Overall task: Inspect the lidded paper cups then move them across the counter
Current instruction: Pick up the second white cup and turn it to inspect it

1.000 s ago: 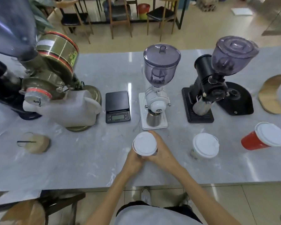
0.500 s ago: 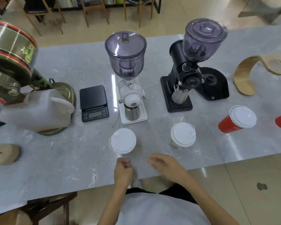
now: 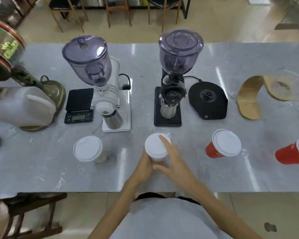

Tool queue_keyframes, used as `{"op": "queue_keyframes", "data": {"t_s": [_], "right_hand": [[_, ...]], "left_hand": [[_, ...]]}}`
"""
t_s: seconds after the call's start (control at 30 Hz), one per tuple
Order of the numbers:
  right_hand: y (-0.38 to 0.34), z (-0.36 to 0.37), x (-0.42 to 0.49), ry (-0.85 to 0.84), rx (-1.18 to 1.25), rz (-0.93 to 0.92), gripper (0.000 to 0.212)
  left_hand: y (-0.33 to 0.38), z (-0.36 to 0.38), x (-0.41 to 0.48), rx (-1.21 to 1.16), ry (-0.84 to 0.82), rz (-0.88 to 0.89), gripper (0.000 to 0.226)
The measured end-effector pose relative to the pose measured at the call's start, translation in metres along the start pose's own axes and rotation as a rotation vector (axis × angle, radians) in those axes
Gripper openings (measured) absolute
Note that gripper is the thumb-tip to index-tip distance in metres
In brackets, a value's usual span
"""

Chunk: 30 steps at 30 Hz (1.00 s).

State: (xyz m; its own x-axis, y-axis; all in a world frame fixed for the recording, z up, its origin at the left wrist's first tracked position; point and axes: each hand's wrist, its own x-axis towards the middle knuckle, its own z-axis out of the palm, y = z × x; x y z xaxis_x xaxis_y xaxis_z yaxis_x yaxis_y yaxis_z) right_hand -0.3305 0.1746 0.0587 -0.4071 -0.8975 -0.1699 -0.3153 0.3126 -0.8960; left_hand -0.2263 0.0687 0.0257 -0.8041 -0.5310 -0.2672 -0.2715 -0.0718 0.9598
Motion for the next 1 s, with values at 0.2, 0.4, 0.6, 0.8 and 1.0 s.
{"op": "queue_keyframes", "data": {"t_s": [0.2,0.4,0.6,0.8,1.0], "right_hand": [[-0.043,-0.086,0.026,0.034,-0.105,-0.226,0.084],[-0.147,-0.227,0.036,0.116,-0.155,-0.448,0.075],[-0.277,-0.366,0.048,0.223,-0.079,-0.639,0.067],[-0.354,-0.438,0.059,0.174,-0.013,-0.657,0.064],[-0.376,-0.484,0.046,0.222,-0.117,-0.666,0.081]], "left_hand": [[0.081,0.049,0.017,-0.05,0.205,0.199,0.071],[0.198,0.08,0.041,-0.111,0.358,0.391,0.05],[0.35,0.083,0.082,-0.511,0.157,0.543,0.045],[0.464,0.085,0.105,-1.056,-0.609,0.24,0.069],[0.509,0.122,0.117,-1.062,-0.653,0.317,0.067]]}}
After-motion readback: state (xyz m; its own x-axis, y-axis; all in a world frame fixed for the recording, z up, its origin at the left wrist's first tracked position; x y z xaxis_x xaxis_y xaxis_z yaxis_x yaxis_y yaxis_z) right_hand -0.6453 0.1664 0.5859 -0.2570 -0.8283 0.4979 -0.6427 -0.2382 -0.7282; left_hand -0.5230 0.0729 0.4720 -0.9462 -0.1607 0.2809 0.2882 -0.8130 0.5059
